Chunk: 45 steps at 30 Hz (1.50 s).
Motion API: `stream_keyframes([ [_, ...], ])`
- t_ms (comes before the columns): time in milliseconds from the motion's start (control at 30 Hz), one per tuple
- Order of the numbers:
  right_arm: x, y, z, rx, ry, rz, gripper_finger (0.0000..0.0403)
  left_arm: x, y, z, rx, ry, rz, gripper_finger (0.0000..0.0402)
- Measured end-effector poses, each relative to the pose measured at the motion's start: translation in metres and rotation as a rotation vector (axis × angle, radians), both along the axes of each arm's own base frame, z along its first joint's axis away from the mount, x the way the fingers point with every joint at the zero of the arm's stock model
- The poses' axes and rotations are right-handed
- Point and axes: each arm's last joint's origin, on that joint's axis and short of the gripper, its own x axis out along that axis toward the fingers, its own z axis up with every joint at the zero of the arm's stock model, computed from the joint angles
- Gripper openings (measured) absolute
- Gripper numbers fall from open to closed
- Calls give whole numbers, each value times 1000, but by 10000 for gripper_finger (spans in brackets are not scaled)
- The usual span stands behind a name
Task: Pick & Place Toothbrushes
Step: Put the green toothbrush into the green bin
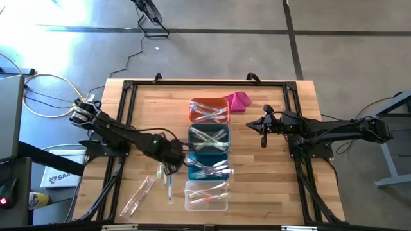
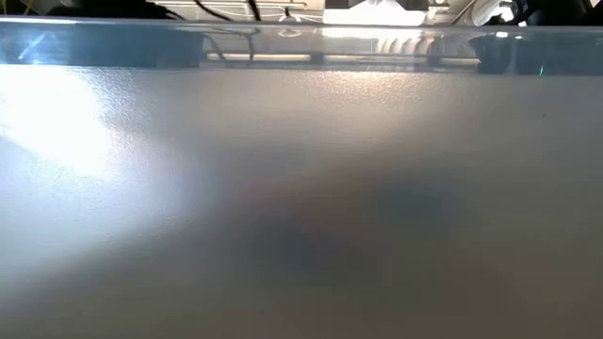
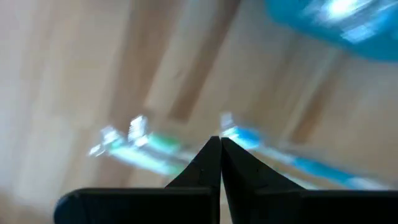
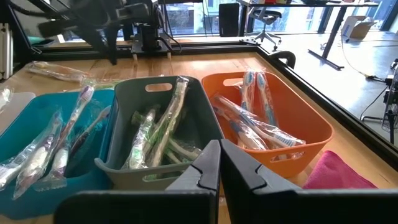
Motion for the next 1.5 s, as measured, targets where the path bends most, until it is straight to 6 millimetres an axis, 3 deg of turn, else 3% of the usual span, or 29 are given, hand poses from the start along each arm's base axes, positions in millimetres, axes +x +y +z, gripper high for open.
stream_keyframes([
  [333, 0, 0, 0, 0, -1, 1, 4, -13, 51, -10, 85, 153, 71, 1],
  [500, 0, 0, 0, -1, 1, 1, 4, -26, 82, -23, 57, 235, 152, 0],
  [667, 0, 0, 0, -8, 5, 2, 4, -42, 95, -29, -35, 232, 220, 0],
  [833, 1, 0, -1, -9, 8, 3, 4, -57, 88, -32, -121, 162, 315, 0],
  [1167, 3, -1, -4, -6, 23, 0, 4, -75, 42, -35, -197, 75, 339, 0],
  [1500, 4, -1, -3, -1, 16, 1, 4, -67, 25, -32, -214, -63, 338, 0],
])
